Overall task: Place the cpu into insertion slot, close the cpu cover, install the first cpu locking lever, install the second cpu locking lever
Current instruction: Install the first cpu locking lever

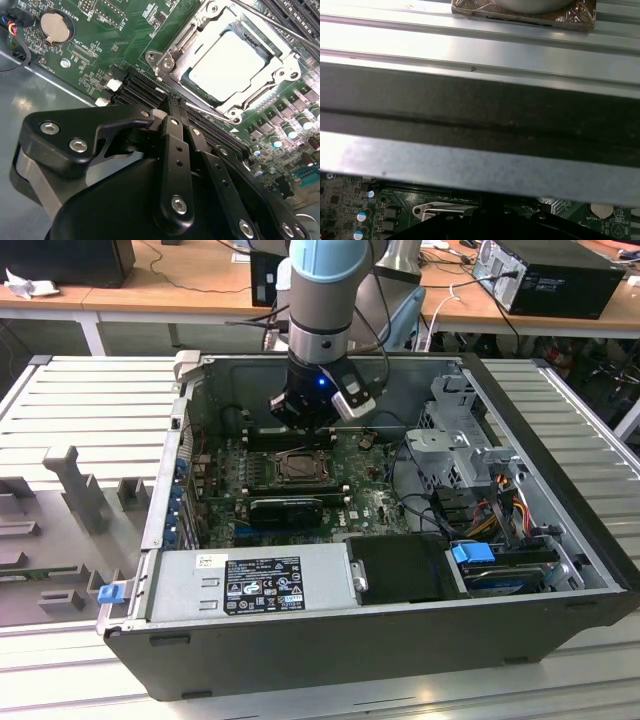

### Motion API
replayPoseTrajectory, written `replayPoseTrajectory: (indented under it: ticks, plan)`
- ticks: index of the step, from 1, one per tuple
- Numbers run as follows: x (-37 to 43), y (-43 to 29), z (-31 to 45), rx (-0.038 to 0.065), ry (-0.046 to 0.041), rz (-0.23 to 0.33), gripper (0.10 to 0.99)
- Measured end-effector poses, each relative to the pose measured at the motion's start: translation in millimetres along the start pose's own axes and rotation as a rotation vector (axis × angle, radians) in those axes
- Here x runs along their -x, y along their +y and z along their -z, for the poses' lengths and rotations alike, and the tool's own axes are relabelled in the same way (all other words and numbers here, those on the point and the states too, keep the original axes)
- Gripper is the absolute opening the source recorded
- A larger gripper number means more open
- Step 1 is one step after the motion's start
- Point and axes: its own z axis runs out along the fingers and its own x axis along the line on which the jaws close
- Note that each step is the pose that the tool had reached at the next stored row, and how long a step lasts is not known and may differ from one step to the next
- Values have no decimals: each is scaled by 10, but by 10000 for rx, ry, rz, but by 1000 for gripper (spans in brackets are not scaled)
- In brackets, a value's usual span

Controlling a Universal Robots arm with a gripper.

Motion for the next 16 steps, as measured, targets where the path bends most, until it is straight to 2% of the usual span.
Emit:
replayPoseTrajectory:
  ticks: [12, 16]
  plan:
    - [0, -6, -49, 0, 0, 4, 106]
    - [-1, -8, -71, -38, 4, 4, 106]
